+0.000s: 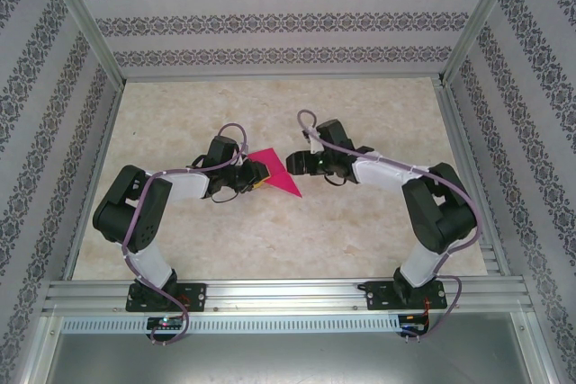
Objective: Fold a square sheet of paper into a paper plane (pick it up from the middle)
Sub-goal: Fold the wing for the fifth time at the center of the table.
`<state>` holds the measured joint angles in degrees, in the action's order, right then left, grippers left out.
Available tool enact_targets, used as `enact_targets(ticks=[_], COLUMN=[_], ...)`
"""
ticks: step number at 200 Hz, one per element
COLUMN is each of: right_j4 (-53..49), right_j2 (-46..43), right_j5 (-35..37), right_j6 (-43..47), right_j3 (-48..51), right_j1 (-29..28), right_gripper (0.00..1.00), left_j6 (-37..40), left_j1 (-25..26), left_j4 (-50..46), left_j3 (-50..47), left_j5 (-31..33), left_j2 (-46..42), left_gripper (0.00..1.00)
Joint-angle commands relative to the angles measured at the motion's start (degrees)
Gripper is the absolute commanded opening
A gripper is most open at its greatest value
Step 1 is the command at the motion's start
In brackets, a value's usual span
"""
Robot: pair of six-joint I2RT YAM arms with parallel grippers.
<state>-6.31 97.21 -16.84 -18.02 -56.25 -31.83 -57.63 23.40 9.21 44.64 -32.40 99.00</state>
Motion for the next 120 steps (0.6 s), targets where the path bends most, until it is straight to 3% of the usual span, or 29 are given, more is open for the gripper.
enact_targets(ticks=[1, 52, 82, 120], right_j4=[6.0, 24.6, 35.7, 42.7], right_j2=[-2.7, -2.0, 1.3, 5.3], right_j5=[9.9, 12.8, 14.7, 17.6], right_j6=[13.7, 29.0, 34.4, 38.7], right_j3=[2.6, 12.5, 17.3, 18.4], right_j1=[-5.0, -11.0, -12.7, -14.9], right_gripper=[0.70, 0.68, 0.64, 0.62], left_j6=[-0.2, -1.7, -3.4, -6.3], left_j1=[0.8, 0.9, 0.8, 0.9], left_j4=[-1.5, -5.4, -6.7, -7.1], left_j3=[0.8, 2.0, 2.5, 2.3], left_j5=[1.0, 2.5, 2.9, 3.0], left_j2=[-1.5, -2.1, -2.5, -3.7], left_gripper=[0.20, 0.10, 0.09, 0.09])
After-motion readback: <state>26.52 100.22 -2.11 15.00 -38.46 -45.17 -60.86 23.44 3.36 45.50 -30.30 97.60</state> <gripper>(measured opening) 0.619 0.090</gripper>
